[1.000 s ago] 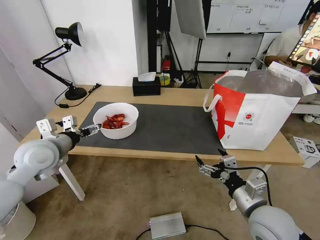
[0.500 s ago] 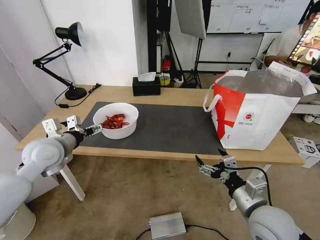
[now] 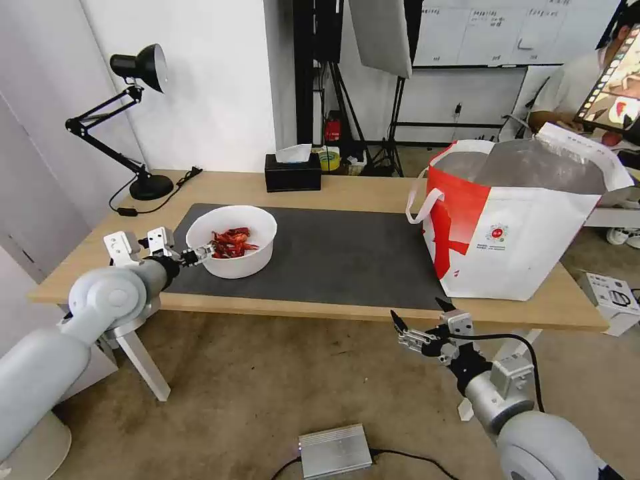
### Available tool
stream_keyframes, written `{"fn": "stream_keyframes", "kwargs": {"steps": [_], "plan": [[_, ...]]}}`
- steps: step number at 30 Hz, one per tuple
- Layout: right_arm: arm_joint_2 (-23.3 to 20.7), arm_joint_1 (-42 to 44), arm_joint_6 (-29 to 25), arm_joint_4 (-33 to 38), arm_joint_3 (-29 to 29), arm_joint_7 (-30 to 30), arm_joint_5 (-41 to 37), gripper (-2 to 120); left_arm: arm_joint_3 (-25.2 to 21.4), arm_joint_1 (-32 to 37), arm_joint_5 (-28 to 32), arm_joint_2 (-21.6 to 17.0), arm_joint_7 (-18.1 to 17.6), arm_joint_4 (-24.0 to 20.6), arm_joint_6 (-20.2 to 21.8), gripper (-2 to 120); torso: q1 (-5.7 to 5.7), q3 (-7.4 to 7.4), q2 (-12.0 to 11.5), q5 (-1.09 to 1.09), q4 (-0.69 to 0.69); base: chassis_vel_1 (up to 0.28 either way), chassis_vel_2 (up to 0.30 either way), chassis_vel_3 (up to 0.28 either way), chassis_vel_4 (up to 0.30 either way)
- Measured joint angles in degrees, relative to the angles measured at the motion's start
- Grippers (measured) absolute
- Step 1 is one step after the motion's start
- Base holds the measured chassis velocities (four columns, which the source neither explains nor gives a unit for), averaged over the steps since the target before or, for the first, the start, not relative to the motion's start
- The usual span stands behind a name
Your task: Pick up the trash from the table and place it into the takeout bag.
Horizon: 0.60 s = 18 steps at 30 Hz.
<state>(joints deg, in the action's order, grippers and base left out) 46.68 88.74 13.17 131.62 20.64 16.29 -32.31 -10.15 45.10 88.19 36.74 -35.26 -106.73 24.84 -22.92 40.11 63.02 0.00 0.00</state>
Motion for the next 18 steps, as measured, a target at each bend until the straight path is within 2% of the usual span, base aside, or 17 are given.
{"fn": "stream_keyframes", "kwargs": {"steps": [18], "plan": [[0.00,0.00,0.00,0.00,0.00,0.00,0.00,100,3.59,-4.06,-1.38,1.08,0.27,4.18,-0.17,100,0.00,0.00,0.00,0.00,0.00,0.000,0.000,0.000,0.000]]}}
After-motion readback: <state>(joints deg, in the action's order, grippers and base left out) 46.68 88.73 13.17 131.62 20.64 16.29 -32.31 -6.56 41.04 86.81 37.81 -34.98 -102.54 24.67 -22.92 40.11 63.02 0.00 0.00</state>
